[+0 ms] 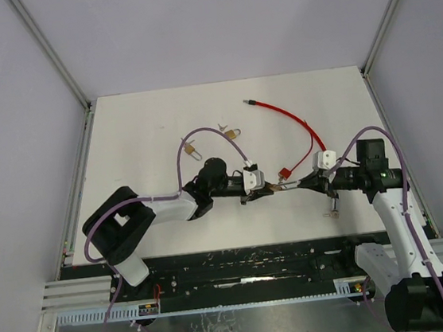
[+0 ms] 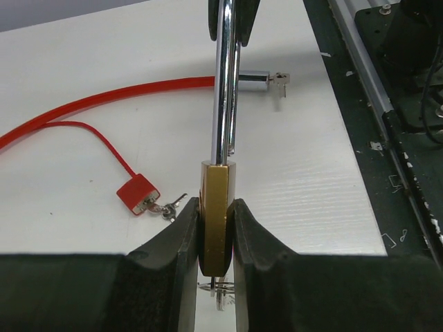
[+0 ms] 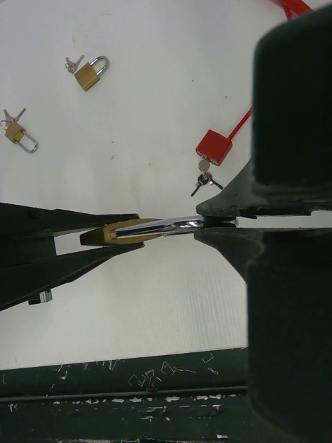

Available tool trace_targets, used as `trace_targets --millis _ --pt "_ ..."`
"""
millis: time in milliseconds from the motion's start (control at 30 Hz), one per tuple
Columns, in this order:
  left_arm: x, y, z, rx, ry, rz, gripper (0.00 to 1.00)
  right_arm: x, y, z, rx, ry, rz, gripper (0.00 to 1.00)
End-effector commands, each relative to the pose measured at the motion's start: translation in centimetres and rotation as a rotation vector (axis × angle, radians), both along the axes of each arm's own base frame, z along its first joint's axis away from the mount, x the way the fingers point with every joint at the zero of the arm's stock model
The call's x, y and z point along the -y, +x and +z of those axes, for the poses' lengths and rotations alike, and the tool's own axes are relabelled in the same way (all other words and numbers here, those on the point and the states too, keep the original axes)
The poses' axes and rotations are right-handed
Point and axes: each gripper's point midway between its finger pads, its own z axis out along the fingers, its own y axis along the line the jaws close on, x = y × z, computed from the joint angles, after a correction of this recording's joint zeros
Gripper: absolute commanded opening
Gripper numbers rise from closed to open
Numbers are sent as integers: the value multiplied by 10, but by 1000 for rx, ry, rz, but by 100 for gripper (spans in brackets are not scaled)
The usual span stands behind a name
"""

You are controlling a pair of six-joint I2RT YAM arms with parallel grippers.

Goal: Lock with the key
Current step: Lock the lock.

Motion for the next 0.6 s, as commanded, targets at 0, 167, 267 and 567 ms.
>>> trace_targets --millis 0,167,267,567 --pt "20 11 55 197 -105 -48 0 -11 -6 24 -5 60 42 0" --pt "16 2 56 217 -139 -73 0 -14 -6 20 -17 53 54 0" --pt "11 -3 59 244 -187 -76 0 -16 -7 13 -15 32 74 0" --pt "8 -22 59 263 -229 -112 0 -22 -8 -5 2 -32 128 0"
